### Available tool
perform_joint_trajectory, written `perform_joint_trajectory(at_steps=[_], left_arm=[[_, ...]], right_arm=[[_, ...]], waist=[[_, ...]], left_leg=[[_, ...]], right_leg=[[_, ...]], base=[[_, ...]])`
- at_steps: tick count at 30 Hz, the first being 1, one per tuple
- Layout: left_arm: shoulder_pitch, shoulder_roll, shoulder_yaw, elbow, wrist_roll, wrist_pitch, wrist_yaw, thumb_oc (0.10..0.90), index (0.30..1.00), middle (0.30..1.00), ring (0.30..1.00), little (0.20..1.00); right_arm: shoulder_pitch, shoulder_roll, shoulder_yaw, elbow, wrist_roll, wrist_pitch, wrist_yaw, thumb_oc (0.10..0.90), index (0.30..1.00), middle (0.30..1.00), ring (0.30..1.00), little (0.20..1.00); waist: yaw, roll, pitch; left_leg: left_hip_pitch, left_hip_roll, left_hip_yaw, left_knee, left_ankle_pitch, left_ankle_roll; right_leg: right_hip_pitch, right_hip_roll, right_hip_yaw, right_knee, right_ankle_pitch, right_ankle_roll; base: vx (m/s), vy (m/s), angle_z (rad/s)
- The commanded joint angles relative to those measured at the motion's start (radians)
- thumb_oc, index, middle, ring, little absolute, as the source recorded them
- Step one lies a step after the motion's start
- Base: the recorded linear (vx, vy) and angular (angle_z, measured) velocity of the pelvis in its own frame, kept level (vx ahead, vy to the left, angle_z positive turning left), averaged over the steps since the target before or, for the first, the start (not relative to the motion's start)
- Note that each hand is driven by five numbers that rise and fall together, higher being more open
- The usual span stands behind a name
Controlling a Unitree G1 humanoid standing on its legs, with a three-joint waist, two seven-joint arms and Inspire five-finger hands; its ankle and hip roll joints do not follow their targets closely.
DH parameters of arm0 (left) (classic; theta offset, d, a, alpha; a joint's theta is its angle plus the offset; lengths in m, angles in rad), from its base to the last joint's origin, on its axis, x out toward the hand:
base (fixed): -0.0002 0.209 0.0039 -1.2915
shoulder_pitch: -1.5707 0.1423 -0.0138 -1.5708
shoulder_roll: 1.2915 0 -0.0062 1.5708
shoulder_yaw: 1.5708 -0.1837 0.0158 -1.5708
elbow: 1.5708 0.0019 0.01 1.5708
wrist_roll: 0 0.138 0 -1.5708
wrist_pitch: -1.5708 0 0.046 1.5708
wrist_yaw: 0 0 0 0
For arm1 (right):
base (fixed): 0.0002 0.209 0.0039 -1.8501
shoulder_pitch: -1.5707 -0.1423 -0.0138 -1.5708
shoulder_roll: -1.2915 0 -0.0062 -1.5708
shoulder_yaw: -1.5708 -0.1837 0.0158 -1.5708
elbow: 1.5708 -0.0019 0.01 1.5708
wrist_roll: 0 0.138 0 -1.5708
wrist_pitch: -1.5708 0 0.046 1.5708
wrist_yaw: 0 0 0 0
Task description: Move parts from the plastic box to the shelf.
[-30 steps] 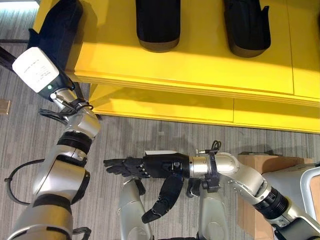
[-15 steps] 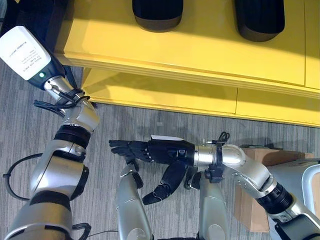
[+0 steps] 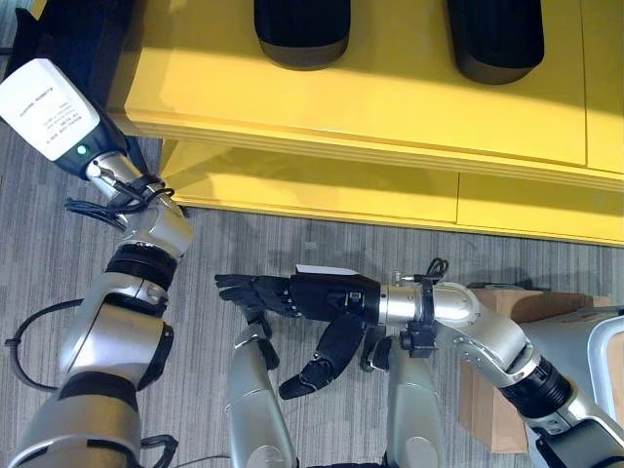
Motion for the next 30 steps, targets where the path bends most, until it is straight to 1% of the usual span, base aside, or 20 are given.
perform_joint_trajectory(at_steps=[1, 6, 8, 13, 15, 20, 21, 24, 25, 30], left_arm=[[-0.123, 0.024, -0.068, -0.003, 0.015, -0.041, -0.075, 0.4, 0.3, 0.3, 0.3, 0.3], [-0.124, 0.029, -0.065, 0.008, 0.006, -0.049, -0.077, 0.4, 0.3, 0.3, 0.3, 0.3], [-0.126, 0.029, -0.064, 0.013, 0.01, -0.054, -0.079, 0.4, 0.3, 0.3, 0.3, 0.3], [-0.13, 0.028, -0.067, 0.011, 0.01, -0.054, -0.081, 0.4, 0.3, 0.3, 0.3, 0.3], [-0.131, 0.029, -0.069, 0.008, 0.011, -0.052, -0.076, 0.4, 0.3, 0.3, 0.3, 0.3], [-0.143, 0.03, -0.078, 0.015, 0.015, -0.049, -0.087, 0.4, 0.3, 0.3, 0.3, 0.3], [-0.129, 0.036, -0.135, 0.038, -0.015, -0.129, -0.121, 0.4, 0.3, 0.3, 0.3, 0.3], [-0.14, 0.029, -0.143, 0.036, -0.019, -0.119, -0.119, 0.4, 0.3, 0.3, 0.3, 0.3], [-0.139, 0.023, -0.138, 0.031, -0.006, -0.114, -0.119, 0.4, 0.3, 0.3, 0.3, 0.3], [-0.143, 0.029, -0.133, 0.041, -0.002, -0.117, -0.118, 0.4, 0.3, 0.3, 0.3, 0.3]], right_arm=[[-0.047, 0.089, -0.064, -0.12, 0.053, -0.103, 0.05, 0.9, 1.0, 1.0, 1.0, 1.0], [-0.055, 0.091, -0.071, -0.123, 0.055, -0.098, 0.031, 0.9, 1.0, 1.0, 1.0, 1.0], [-0.058, 0.094, -0.071, -0.119, 0.04, -0.106, 0.039, 0.9, 1.0, 1.0, 1.0, 1.0], [-0.062, 0.093, -0.064, -0.121, 0.053, -0.098, 0.039, 0.9, 1.0, 1.0, 1.0, 1.0], [-0.058, 0.094, -0.057, -0.123, 0.041, -0.107, 0.044, 0.9, 1.0, 1.0, 1.0, 1.0], [-0.067, 0.091, -0.053, -0.122, 0.061, -0.123, 0.05, 0.9, 1.0, 1.0, 1.0, 1.0], [-0.198, 0.044, 0.074, 0.007, 0.071, -0.305, 0.01, 0.9, 1.0, 1.0, 1.0, 1.0], [-0.209, 0.053, 0.075, 0.01, 0.071, -0.306, 0.003, 0.9, 1.0, 1.0, 1.0, 1.0], [-0.205, 0.063, 0.074, 0.003, 0.068, -0.296, -0.009, 0.9, 1.0, 1.0, 1.0, 1.0], [-0.189, 0.08, 0.065, -0.006, 0.056, -0.281, -0.002, 0.9, 1.0, 1.0, 1.0, 1.0]], waist=[[-0.031, -0.023, -0.011], [-0.036, -0.013, -0.011], [-0.037, -0.011, -0.011], [-0.037, -0.007, -0.011], [-0.036, -0.008, -0.011], [-0.036, -0.007, -0.011], [-0.026, 0.044, -0.011], [-0.022, 0.043, -0.011], [-0.02, 0.044, -0.011], [-0.024, 0.044, -0.016]], left_leg=[[0.062, 0.023, -0.039, 0.094, -0.162, -0.069], [0.089, 0.019, -0.028, 0.084, -0.165, -0.068], [0.092, 0.019, -0.025, 0.081, -0.163, -0.067], [0.105, 0.016, -0.018, 0.069, -0.161, -0.067], [0.106, 0.015, -0.018, 0.067, -0.16, -0.067], [0.112, 0.015, -0.016, 0.067, -0.16, -0.067], [0.136, -0.024, -0.229, -0.037, -0.124, -0.058], [0.141, -0.021, -0.226, -0.049, -0.117, -0.06], [0.145, -0.02, -0.225, -0.056, -0.113, -0.06], [0.167, -0.015, -0.214, -0.067, -0.111, -0.059]], right_leg=[[0.086, -0.022, -0.012, -0.109, 0.049, 0.025], [0.103, -0.025, -0.009, -0.125, 0.054, 0.027], [0.103, -0.027, -0.008, -0.125, 0.056, 0.028], [0.11, -0.03, -0.01, -0.132, 0.061, 0.03], [0.112, -0.028, -0.011, -0.135, 0.061, 0.031], [0.118, -0.025, -0.013, -0.137, 0.061, 0.029], [0.068, -0.009, 0.138, -0.178, 0.113, 0.064], [0.072, -0.009, 0.132, -0.18, 0.114, 0.066], [0.077, -0.007, 0.13, -0.182, 0.113, 0.066], [0.094, -0.003, 0.129, -0.192, 0.116, 0.066]], base=[[0.0, 0.0, 0.0], [0.0, 0.0, 0.0], [-0.01, 0.003, -0.03], [-0.01, 0.002, -0.05], [0.0, 0.0, 0.0], [0.0, 0.0, 0.0], [-0.02, -0.035, -0.01], [-0.01, -0.02, -0.08], [0.0, 0.0, 0.0], [0.0, 0.0, 0.0]])
